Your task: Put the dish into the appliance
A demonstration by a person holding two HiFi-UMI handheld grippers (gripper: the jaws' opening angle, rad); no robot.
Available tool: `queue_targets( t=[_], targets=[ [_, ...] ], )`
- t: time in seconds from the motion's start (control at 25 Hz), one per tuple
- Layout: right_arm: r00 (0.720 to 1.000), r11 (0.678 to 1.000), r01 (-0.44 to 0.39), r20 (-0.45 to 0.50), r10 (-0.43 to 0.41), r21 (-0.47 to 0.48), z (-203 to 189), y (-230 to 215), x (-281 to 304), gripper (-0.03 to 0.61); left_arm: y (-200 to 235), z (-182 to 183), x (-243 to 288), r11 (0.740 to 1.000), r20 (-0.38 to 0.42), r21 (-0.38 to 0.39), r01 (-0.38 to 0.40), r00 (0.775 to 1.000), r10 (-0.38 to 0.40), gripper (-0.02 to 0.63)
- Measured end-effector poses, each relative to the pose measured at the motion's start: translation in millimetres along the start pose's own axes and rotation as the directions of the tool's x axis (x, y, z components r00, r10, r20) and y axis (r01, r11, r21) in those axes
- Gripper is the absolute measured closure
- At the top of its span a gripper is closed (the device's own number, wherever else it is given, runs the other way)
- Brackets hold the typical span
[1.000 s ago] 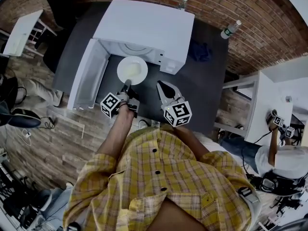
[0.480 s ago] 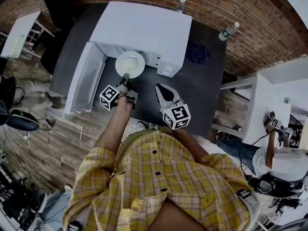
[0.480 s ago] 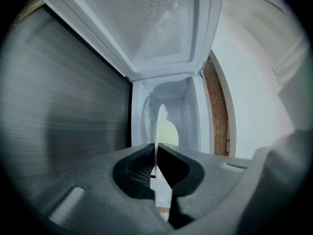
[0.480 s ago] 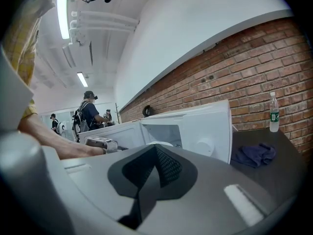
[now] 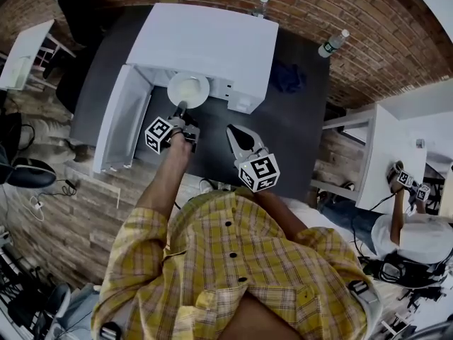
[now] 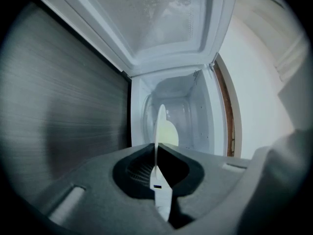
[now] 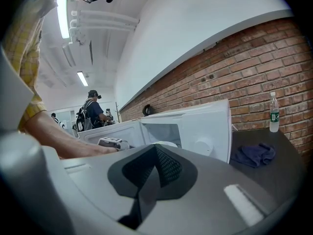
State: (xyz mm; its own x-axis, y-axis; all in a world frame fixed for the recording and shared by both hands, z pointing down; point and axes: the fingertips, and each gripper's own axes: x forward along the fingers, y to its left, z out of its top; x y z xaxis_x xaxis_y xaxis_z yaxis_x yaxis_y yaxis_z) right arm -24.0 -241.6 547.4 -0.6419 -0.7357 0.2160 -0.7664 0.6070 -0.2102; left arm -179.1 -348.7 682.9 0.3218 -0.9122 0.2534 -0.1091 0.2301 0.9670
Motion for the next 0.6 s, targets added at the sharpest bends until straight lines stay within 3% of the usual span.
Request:
queue_targets(
  t=[0.6],
  targets=[
    [0.999,0.999,0.036,-0.031,-0.036,0.004,-7.7,-17.1,0.9,0.575,14.0,15.2,37.1,0.998,0.011,-0.054,-0.032,0.999,0.033,0.604]
  ],
)
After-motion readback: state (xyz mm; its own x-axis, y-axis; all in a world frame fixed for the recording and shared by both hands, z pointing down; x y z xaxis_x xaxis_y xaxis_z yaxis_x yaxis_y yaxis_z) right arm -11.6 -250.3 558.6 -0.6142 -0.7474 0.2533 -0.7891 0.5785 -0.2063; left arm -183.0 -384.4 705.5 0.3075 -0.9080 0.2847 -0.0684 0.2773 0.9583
